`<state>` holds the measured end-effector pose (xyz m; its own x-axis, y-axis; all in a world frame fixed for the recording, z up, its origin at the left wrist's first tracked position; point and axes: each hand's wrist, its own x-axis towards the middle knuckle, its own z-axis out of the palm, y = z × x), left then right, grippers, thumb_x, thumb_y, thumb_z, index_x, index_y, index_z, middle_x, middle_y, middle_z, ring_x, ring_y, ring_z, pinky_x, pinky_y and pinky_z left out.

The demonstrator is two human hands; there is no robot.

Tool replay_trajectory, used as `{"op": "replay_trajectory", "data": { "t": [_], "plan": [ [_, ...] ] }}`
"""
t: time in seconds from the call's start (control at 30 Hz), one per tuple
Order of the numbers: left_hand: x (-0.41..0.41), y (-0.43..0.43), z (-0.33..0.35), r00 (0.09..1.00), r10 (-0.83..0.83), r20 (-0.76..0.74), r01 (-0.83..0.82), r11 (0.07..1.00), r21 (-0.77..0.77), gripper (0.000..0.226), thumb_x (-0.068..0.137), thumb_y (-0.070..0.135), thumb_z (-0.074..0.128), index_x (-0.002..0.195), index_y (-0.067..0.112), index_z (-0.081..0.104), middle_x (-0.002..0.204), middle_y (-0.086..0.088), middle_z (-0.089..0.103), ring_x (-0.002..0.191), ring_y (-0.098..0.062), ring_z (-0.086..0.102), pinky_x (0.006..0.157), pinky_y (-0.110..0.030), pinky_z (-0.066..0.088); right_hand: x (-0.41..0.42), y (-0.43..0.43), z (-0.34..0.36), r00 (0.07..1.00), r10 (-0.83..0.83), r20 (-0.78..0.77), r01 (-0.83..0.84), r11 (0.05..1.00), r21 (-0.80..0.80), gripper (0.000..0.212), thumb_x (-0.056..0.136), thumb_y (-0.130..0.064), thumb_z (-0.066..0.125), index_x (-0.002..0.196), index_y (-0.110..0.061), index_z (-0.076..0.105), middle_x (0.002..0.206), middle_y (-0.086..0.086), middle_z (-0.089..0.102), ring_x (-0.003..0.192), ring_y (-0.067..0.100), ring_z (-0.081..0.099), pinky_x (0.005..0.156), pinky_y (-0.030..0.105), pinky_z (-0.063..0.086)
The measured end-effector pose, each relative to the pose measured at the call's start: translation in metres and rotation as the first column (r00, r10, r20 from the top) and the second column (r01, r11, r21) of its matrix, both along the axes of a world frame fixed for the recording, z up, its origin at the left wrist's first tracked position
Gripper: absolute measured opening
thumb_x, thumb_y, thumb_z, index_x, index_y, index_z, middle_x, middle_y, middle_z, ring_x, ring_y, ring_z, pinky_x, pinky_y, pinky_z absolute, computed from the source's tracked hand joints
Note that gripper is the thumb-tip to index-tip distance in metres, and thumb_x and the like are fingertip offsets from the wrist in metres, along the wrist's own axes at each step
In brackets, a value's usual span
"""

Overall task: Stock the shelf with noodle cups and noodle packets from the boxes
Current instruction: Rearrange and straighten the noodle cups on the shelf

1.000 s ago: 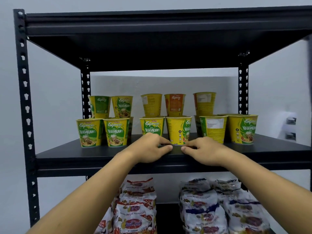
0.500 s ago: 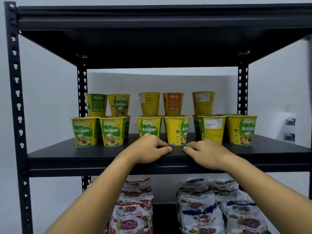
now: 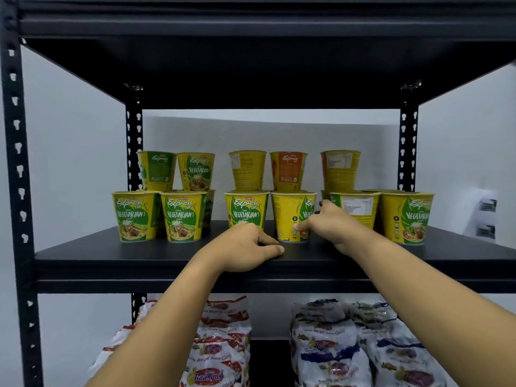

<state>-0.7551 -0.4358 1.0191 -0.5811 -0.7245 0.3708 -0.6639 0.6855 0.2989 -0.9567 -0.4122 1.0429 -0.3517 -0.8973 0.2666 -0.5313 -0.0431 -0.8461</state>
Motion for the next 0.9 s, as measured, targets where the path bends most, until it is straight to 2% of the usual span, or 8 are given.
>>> {"op": "replay_trajectory", "data": {
  "t": [0.13, 0.2, 0.27, 0.33, 0.4, 0.53, 0.73, 0.9],
  "plan": [
    [0.001, -0.002, -0.001, 1.000, -0.008, -0.021, 0.008, 1.000, 0.021, 0.035, 0.099, 0.048, 0.061, 0.126, 0.030, 0.074, 0.129, 0.011, 0.070, 0.115, -0.006, 0.062, 0.104, -0.034, 0.051, -0.003, -0.014, -0.010, 0.983, 0.101, 0.155, -0.094, 0.994, -0.046, 0.061, 0.078, -0.002, 0.084, 0.129, -0.015, 0.053, 0.109, 0.002, 0.068, 0.110, 0.024, 0.062, 0.103, 0.045, 0.049],
    [0.002, -0.003, -0.002, 1.000, -0.007, -0.020, 0.007, 1.000, 0.020, 0.035, 0.099, 0.049, 0.061, 0.126, 0.031, 0.074, 0.128, 0.012, 0.071, 0.115, -0.006, 0.062, 0.104, -0.035, 0.051, -0.004, -0.016, -0.012, 0.970, 0.140, 0.200, -0.125, 0.988, -0.087, 0.058, 0.078, 0.001, 0.083, 0.124, -0.018, 0.054, 0.108, 0.002, 0.069, 0.111, 0.024, 0.063, 0.101, 0.042, 0.050],
    [0.002, -0.003, -0.002, 1.000, -0.006, -0.010, 0.006, 1.000, 0.015, 0.035, 0.099, 0.050, 0.060, 0.126, 0.031, 0.073, 0.128, 0.012, 0.070, 0.115, -0.007, 0.062, 0.104, -0.036, 0.051, -0.005, -0.016, -0.013, 0.962, 0.158, 0.222, -0.135, 0.984, -0.117, 0.070, 0.073, -0.002, 0.088, 0.130, -0.019, 0.050, 0.109, 0.001, 0.069, 0.106, 0.020, 0.064, 0.095, 0.038, 0.052],
    [0.002, -0.003, -0.002, 1.000, -0.008, -0.002, 0.008, 1.000, 0.008, 0.036, 0.100, 0.050, 0.060, 0.127, 0.031, 0.073, 0.129, 0.012, 0.070, 0.116, -0.007, 0.062, 0.104, -0.037, 0.051, -0.004, -0.014, -0.014, 0.965, 0.152, 0.214, -0.126, 0.983, -0.132, 0.062, 0.069, -0.007, 0.092, 0.112, -0.023, 0.050, 0.099, -0.003, 0.067, 0.091, 0.013, 0.063, 0.080, 0.030, 0.052],
    [0.002, -0.003, -0.002, 1.000, -0.006, 0.002, 0.006, 1.000, 0.005, 0.036, 0.099, 0.051, 0.059, 0.127, 0.031, 0.073, 0.129, 0.012, 0.070, 0.116, -0.007, 0.062, 0.105, -0.037, 0.051, -0.004, -0.014, -0.014, 0.963, 0.160, 0.215, -0.134, 0.982, -0.130, 0.056, 0.069, -0.007, 0.091, 0.097, -0.027, 0.047, 0.098, -0.002, 0.067, 0.088, 0.012, 0.063, 0.080, 0.030, 0.050],
    [0.001, -0.002, -0.002, 1.000, -0.001, 0.008, 0.001, 1.000, 0.001, 0.037, 0.100, 0.051, 0.058, 0.128, 0.032, 0.073, 0.129, 0.012, 0.070, 0.116, -0.006, 0.062, 0.105, -0.037, 0.051, -0.006, -0.015, -0.014, 0.961, 0.183, 0.207, -0.164, 0.981, -0.109, 0.067, 0.072, 0.004, 0.085, 0.125, -0.018, 0.051, 0.113, 0.006, 0.070, 0.104, 0.021, 0.065, 0.092, 0.037, 0.052],
    [0.001, 0.001, -0.002, 1.000, 0.008, 0.015, -0.008, 1.000, -0.005, 0.038, 0.100, 0.050, 0.058, 0.129, 0.030, 0.072, 0.132, 0.011, 0.069, 0.119, -0.007, 0.061, 0.106, -0.036, 0.049, -0.005, -0.017, -0.015, 0.974, 0.146, 0.172, -0.123, 0.983, -0.135, 0.077, 0.066, -0.005, 0.092, 0.121, -0.025, 0.041, 0.109, 0.001, 0.066, 0.099, 0.017, 0.062, 0.090, 0.035, 0.048],
    [0.001, 0.001, -0.002, 1.000, 0.009, 0.008, -0.009, 1.000, 0.003, 0.037, 0.100, 0.050, 0.058, 0.130, 0.030, 0.071, 0.133, 0.011, 0.068, 0.120, -0.007, 0.061, 0.107, -0.036, 0.049, -0.005, -0.014, -0.016, 0.979, 0.135, 0.152, -0.117, 0.985, -0.125, 0.066, 0.071, 0.000, 0.087, 0.118, -0.022, 0.045, 0.104, 0.001, 0.065, 0.094, 0.016, 0.061, 0.087, 0.034, 0.046]
  ]
}}
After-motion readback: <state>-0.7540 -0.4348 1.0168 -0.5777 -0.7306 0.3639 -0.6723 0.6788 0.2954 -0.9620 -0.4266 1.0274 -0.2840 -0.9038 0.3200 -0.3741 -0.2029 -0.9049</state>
